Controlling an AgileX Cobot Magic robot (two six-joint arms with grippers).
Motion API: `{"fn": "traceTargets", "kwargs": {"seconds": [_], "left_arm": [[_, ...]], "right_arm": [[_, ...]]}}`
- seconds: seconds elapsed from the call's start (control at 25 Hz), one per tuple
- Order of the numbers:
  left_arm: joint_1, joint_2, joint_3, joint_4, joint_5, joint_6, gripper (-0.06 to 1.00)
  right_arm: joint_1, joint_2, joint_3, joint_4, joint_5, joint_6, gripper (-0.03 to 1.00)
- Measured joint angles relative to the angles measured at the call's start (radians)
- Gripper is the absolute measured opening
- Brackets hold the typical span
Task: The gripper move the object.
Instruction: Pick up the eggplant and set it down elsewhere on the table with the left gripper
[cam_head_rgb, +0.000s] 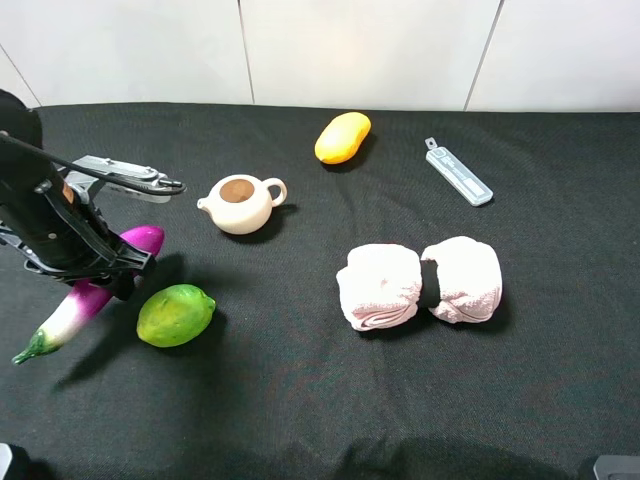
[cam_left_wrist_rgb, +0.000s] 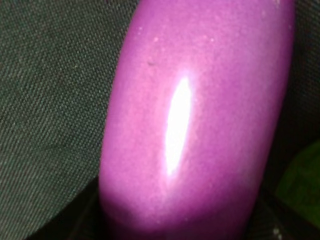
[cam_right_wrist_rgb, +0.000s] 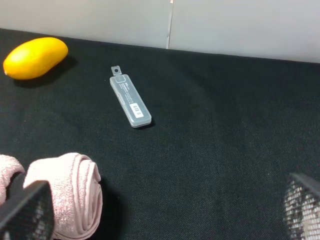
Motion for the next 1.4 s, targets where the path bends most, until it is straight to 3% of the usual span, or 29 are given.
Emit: {"fn": "traceTargets", "kwargs": {"seconds": [1.12, 1.4], "left_arm": [[-0.003, 0.066, 0.01, -0.008, -0.088, -0.007, 0.56], [-0.003, 0.066, 0.01, -0.011, -0.088, -0.135, 0.56]], "right_arm": [[0.0, 0.0, 0.0, 0.0, 0.0, 0.0, 0.69], [0.0, 0.0, 0.0, 0.0, 0.0, 0.0, 0.69]]}}
